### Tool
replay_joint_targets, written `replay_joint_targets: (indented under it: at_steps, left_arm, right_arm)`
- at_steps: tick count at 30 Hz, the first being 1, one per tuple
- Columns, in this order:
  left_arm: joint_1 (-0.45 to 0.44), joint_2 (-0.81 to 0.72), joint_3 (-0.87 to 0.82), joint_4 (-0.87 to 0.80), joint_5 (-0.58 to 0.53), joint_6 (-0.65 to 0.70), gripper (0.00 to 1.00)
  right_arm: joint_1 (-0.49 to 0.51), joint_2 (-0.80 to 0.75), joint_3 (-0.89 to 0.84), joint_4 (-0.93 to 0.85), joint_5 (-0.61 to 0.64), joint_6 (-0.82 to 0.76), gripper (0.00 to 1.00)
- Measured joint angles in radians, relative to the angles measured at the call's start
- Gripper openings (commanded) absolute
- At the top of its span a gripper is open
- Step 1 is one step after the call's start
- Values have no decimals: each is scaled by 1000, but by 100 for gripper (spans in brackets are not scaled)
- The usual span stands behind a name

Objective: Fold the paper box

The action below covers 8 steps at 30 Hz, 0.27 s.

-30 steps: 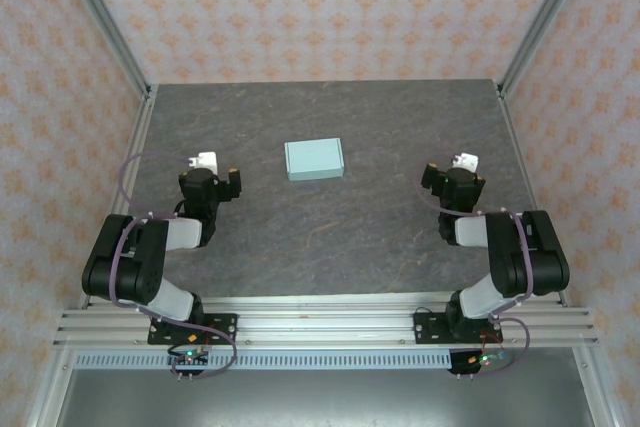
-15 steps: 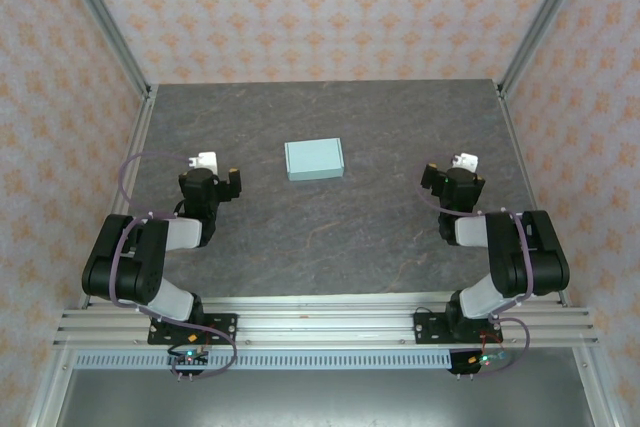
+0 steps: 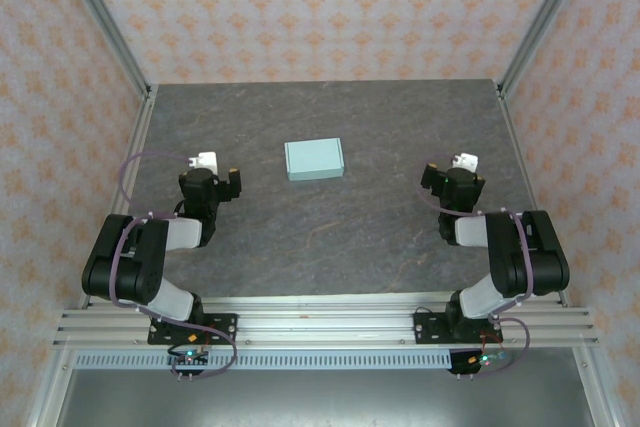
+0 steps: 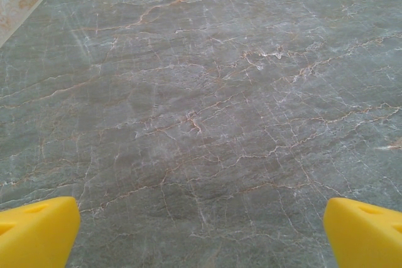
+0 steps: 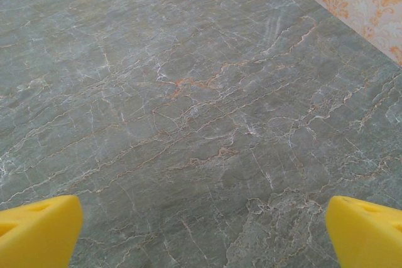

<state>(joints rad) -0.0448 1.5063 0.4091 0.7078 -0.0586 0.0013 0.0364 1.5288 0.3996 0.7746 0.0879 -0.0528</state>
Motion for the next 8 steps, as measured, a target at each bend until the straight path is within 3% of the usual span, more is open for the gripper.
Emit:
replay_joint_targets:
  at_steps: [8]
  left_arm:
    - [0, 0, 0, 0, 0, 0, 100]
  right_arm:
    - [0, 0, 0, 0, -3, 0, 99]
